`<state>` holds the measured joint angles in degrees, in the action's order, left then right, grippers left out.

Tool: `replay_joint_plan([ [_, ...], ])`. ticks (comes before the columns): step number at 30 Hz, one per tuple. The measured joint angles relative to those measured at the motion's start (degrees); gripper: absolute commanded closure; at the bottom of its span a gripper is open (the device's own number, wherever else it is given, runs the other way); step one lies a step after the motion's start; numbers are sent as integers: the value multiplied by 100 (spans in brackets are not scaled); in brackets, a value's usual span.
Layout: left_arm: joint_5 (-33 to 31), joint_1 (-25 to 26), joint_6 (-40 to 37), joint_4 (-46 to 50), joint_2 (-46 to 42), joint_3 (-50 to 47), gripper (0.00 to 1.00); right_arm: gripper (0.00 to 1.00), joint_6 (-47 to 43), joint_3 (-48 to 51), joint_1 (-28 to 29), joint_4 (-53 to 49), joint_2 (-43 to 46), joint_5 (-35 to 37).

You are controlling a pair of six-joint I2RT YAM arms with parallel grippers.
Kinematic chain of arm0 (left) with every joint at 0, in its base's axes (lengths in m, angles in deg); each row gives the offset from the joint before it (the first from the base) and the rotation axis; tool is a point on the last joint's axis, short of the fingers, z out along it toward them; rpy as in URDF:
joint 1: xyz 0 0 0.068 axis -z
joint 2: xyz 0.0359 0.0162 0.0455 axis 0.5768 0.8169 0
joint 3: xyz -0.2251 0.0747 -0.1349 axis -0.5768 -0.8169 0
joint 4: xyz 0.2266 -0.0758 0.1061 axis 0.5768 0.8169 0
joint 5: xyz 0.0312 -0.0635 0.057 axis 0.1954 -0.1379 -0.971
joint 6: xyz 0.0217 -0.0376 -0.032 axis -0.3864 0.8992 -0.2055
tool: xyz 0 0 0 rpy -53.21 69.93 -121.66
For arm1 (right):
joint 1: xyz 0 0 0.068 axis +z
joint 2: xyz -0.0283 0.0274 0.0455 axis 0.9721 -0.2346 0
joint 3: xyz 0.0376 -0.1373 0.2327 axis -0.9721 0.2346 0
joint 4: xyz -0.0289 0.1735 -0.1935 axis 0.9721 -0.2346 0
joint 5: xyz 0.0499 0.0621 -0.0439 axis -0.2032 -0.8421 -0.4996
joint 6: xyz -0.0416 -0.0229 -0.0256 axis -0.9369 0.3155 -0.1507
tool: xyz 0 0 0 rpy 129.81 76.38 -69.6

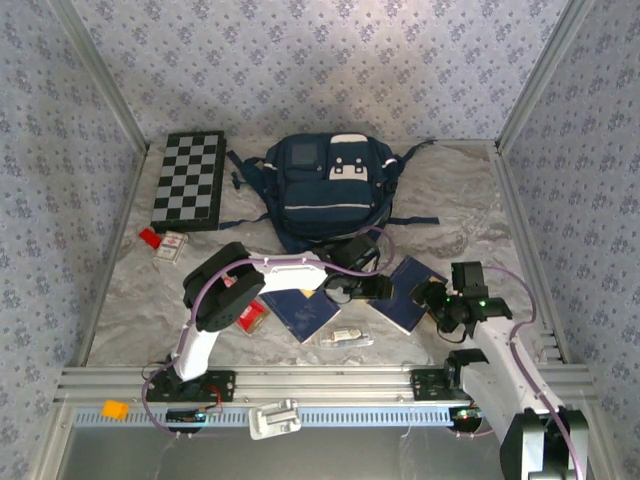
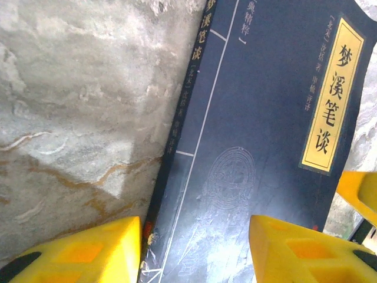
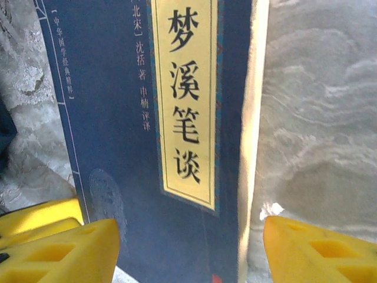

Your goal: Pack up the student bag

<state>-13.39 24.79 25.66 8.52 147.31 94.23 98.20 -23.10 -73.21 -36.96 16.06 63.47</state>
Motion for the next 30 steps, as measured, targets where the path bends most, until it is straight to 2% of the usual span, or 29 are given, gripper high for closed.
replay_joint_plan([
  [11,-111,76,-20,264,17,140,50,41,-55,57,-28,514,-481,-83],
  [22,-153,81,-52,354,87,234,50,49,-350,-179,-48,402,114,-389],
  [26,-153,87,-83,361,92,249,50,55,-511,-308,-66,400,146,-470],
  [30,-155,87,-127,387,94,260,50,55,-570,-310,-144,302,131,-568],
])
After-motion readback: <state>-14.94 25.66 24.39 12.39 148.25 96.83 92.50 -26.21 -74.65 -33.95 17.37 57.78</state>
